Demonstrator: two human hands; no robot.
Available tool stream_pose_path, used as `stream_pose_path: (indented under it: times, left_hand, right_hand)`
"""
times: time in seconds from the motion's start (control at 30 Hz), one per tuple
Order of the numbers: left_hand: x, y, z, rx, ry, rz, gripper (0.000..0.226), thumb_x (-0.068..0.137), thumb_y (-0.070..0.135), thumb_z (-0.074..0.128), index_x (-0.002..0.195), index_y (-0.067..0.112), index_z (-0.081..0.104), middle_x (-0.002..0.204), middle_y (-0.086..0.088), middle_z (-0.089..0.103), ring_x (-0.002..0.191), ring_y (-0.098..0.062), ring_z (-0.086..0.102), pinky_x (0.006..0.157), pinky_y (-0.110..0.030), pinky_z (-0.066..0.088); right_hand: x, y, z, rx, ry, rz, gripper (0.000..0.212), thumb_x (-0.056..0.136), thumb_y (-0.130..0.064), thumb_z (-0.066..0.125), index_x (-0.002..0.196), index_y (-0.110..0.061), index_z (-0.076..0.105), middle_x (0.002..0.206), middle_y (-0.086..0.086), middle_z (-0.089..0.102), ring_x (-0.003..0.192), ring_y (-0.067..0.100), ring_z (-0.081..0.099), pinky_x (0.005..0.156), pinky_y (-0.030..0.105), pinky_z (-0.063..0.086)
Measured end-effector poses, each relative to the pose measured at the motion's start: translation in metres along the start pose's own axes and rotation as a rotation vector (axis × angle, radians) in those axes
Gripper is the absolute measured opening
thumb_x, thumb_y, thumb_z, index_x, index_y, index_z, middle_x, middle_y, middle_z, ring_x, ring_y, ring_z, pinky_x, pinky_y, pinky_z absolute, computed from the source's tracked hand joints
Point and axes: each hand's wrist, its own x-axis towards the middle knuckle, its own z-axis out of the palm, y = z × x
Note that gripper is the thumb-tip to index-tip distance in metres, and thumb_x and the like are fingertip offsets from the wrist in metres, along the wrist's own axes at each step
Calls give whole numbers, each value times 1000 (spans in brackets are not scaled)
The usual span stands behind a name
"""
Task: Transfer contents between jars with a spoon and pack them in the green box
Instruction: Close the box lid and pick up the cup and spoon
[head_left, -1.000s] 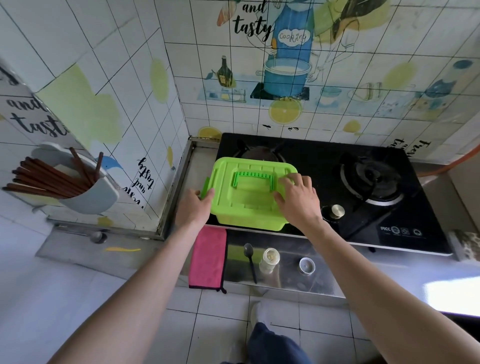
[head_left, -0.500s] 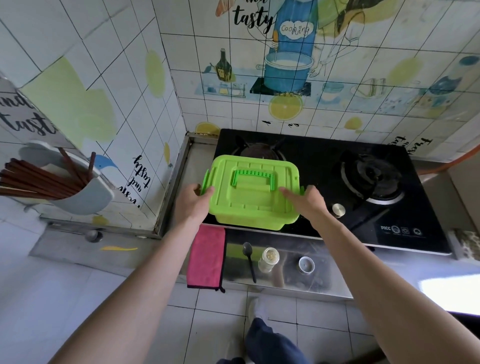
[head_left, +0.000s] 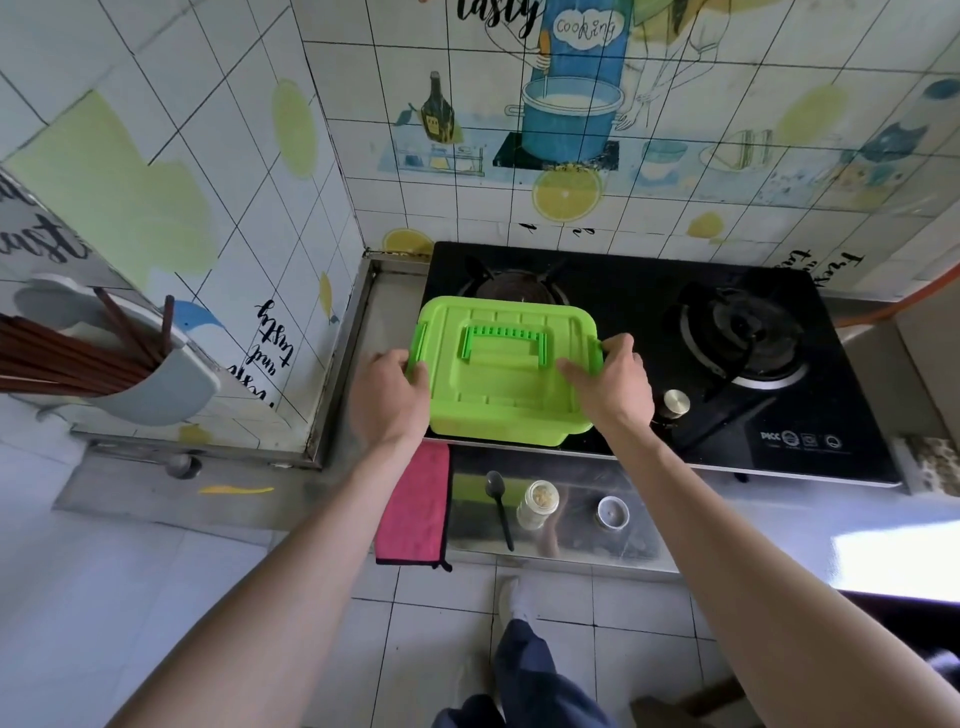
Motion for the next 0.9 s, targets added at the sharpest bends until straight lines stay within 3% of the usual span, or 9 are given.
stream_pose_path:
  times: [0.13,0.37,0.47,0.57,0.63,0.77,0.9]
  left_hand:
    - [-2,0,2,41,19,22,25,104,31,61,116,13,73,110,-5,59,81,-17,53,63,-30,38]
    - [-3,1,2,66,21,40,25,105,32,59,115,13,71,104,0,52,80,-17,53,51,-22,26]
    - [-3,-1,3,84,9,34,27,105,35,57,116,14,71,109,-3,56,83,-18,53,58,-29,34]
    - [-4,-5,2,39,-12,17,29,106,38,55,121,18,71,109,-1,56,85,-19,56,56,-27,31]
    - [-4,-12,3,-69,-32,2,35,107,39,52,128,19,70,116,-3,62,97,-22,63,67,-27,38]
    - [-20,-28,6,-269,-33,-27,47,110,45,42,137,15,64,132,-2,66,107,-9,59,85,-25,38]
    - [-62,-41,20,-389,21,-118,42,109,44,35,127,18,62,125,0,66,109,-20,64,86,-31,41]
  right_hand:
    - [-3,1,5,-40,36,-30,60,87,-54,73,125,-15,46,118,12,57,107,32,59,71,39,46]
    - [-14,-9,10,-157,114,-49,55,95,-49,65,136,-15,48,128,13,54,122,31,50,68,38,42]
    - [-15,-6,9,-148,103,-58,57,96,-51,64,138,-16,46,130,13,53,123,31,50,68,38,41]
    - [-14,-2,9,-116,80,-58,61,95,-53,64,139,-16,44,133,13,52,125,31,49,70,38,42]
    - [-13,1,7,-84,61,-53,64,94,-55,64,141,-17,42,135,13,51,127,31,50,73,38,44]
    - [-23,17,1,33,85,-87,67,97,-57,56,147,-15,39,136,10,53,120,28,55,78,36,45]
    - [-50,43,-1,150,207,-110,41,101,-49,52,126,-16,52,118,1,61,102,22,61,72,32,40]
